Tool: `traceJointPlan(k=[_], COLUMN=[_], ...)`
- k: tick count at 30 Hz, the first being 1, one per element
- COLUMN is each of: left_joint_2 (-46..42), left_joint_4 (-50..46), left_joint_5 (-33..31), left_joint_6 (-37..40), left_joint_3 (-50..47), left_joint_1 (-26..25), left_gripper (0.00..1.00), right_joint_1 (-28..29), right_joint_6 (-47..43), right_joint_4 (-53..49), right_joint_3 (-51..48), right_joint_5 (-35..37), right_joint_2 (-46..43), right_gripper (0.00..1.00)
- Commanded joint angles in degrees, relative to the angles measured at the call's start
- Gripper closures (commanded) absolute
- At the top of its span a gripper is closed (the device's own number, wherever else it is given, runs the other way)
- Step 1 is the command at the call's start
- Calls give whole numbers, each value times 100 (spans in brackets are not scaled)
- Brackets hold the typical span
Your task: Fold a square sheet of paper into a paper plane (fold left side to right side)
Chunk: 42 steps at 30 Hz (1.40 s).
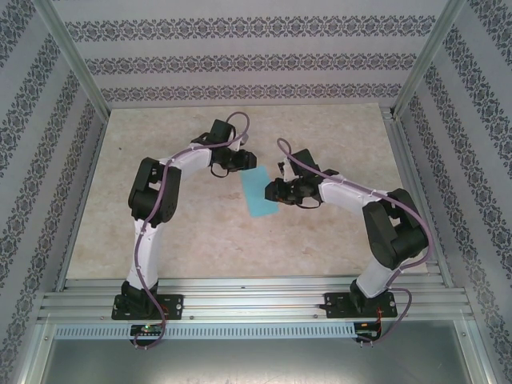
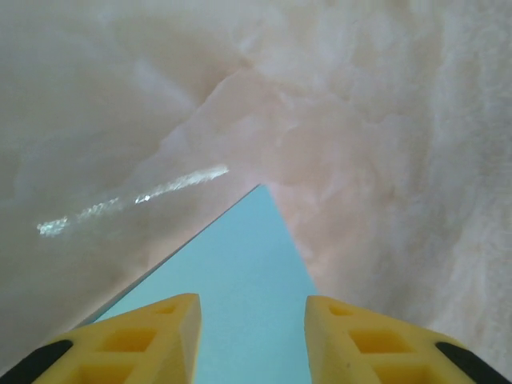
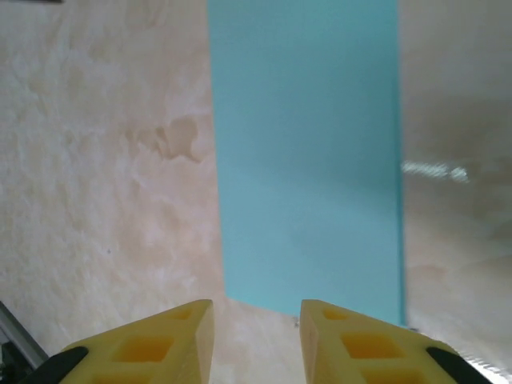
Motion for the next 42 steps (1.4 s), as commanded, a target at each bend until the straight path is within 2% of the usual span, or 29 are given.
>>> traceJointPlan(k=[1, 10, 17, 32, 39, 42], left_joint_2=[-784, -2662, -3385, -3814, -4268, -4447], left_joint_4=[-185, 1182, 1856, 1847, 1634, 1719], left_joint_5=[171, -620, -850, -1286, -1859, -1890], left_joint_6=[-56, 43, -8, 391, 1205, 1425], left_joint_3=[52, -2658, -4019, -4600, -4884, -5110], left_joint_1=[149, 188, 142, -50, -668, -905], left_gripper=[58, 50, 50, 49, 48, 48], right_joint_1=[-198, -532, -510, -199, -174, -172], right_joint_6=[-132, 19, 107, 226, 569, 774], right_joint_4=[83, 242, 117, -87, 140, 327], right_joint_3=[197, 404, 441, 434, 280, 181], right_joint_5=[-335, -711, -670, -551, -585, -638], right_joint_2=[256, 951, 1176, 1196, 819, 697], right_gripper=[62, 59, 59, 63, 66, 67])
